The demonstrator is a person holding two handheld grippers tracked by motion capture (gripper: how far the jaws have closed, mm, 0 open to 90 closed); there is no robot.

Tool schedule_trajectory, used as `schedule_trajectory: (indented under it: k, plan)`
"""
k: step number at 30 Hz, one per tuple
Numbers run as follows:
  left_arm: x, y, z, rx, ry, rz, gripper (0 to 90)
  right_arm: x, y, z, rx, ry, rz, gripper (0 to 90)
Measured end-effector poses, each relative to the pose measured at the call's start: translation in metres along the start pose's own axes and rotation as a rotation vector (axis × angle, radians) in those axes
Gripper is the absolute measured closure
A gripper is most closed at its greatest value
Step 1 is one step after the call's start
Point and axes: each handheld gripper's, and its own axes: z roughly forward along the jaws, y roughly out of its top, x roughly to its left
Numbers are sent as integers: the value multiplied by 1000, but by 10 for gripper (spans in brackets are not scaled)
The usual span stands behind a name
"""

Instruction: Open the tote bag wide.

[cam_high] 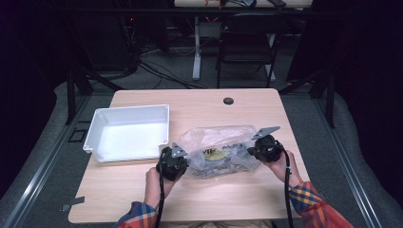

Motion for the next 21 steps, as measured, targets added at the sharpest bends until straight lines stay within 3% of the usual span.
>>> schedule_trajectory:
  k: [2, 4, 6, 7, 8, 11, 12, 18, 21]
  plan:
    - [13, -4, 1, 7, 14, -56, 884, -2, -1, 0, 3, -17, 2, 900]
    - [20, -6, 4, 19, 27, -85, 886, -6, -3, 2, 8, -32, 16, 900]
    - [28, -9, 11, 63, 56, -97, 886, -14, -6, 7, 21, -68, 37, 900]
    - [28, -9, 11, 63, 56, -97, 886, -14, -6, 7, 21, -68, 37, 900]
    - [31, -12, 18, 102, 59, -107, 886, -19, -8, 11, 46, -93, 42, 900]
    - [32, -13, 22, 128, 71, -103, 887, -23, -11, 17, 55, -101, 52, 900]
    - [34, -14, 24, 139, 87, -94, 887, -26, -14, 24, 79, -132, 46, 900]
    - [39, -16, 28, 164, 100, -101, 887, -31, -16, 32, 106, -182, 40, 900]
    - [41, -17, 30, 182, 116, -98, 886, -31, -15, 34, 120, -232, 25, 900]
